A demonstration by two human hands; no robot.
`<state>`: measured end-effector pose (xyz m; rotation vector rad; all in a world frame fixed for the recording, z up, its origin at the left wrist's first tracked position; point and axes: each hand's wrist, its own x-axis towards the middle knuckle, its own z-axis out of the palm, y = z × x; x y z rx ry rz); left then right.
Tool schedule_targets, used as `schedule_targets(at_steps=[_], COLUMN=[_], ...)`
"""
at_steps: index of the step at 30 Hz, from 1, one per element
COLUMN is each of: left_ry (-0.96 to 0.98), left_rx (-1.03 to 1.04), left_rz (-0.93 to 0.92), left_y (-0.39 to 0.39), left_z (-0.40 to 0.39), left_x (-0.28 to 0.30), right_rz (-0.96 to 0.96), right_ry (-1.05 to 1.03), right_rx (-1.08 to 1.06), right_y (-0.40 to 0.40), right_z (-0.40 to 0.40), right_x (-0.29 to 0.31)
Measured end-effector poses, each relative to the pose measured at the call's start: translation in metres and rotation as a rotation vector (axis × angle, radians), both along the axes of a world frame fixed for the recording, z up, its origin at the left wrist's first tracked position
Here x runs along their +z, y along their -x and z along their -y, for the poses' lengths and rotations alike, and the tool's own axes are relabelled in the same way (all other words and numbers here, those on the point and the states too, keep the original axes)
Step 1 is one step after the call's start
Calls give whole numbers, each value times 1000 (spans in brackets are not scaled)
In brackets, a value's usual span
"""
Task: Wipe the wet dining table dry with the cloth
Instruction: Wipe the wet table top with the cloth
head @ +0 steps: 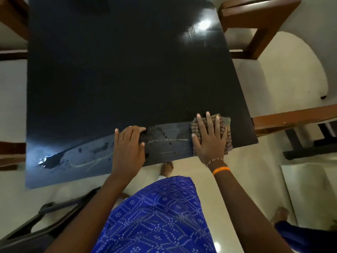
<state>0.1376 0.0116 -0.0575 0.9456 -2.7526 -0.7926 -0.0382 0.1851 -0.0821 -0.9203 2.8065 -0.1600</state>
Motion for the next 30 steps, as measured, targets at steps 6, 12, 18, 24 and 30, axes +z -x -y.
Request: schedule_targets(at_steps=[6,12,18,24,30], left_ry=[21,11,2,-11,-17], left_rx=[37,0,-37,-27,34], left_rz=[5,16,21,19,-6], left_y=[-38,-59,-59,-55,-51], left_z=[22,30,27,30,35], left_x=[2,4,-1,-6,-6], right_rz=[2,38,23,56,44], right_ry=[-11,2,62,20,-24], right_rx=[18,28,82,181,335], right_y=[45,47,-72,-131,-68], right_z=[101,126,61,33,107], right_x=[-1,2,0,-8,-2])
